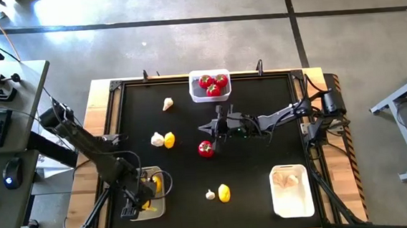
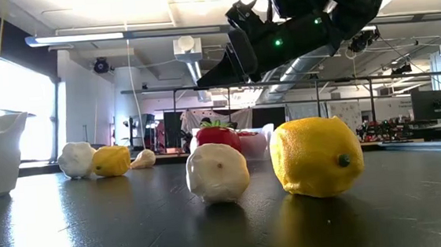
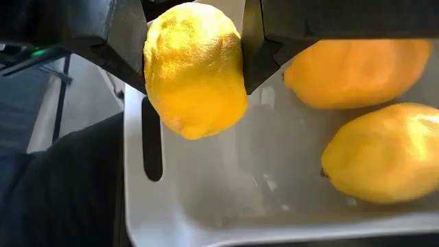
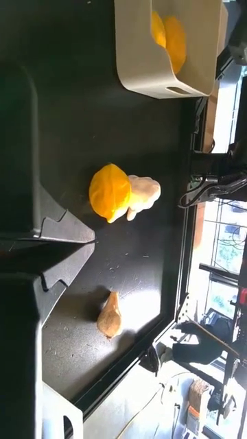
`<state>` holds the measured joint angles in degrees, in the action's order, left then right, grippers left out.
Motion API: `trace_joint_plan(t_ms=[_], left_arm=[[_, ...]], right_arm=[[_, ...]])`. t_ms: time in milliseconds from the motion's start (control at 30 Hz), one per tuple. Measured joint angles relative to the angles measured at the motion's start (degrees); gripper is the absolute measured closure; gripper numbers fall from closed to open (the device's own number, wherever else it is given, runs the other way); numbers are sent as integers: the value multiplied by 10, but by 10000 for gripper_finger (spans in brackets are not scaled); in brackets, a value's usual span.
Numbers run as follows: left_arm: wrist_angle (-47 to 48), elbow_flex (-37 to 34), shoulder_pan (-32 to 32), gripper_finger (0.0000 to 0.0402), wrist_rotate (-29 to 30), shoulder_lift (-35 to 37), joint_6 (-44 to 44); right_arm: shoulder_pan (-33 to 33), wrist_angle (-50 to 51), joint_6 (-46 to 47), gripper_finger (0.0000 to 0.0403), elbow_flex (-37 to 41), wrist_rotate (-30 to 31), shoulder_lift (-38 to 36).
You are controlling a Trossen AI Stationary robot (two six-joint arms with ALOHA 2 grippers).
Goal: Sort produce into baskets
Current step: Put the yellow lemon into the gray bin, then put the white garlic into the white bin
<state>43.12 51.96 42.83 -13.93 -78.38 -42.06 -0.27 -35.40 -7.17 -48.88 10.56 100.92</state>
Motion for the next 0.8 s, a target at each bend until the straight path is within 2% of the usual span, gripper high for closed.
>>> trace_joint_plan(t_ms=[133,500,700,800], left_arm=[[3,0,0,244,-15,-21,0],[5,0,0,169,-21,-48,-12],[6,0,0,159,-24,-48,-13],[11,0,-4,161,-55,-45,-17]], right_arm=[[0,0,-7,402,0,0,0],[0,0,-8,402,0,0,0],[0,0,-8,402,0,0,0],[0,0,-8,402,0,0,0]])
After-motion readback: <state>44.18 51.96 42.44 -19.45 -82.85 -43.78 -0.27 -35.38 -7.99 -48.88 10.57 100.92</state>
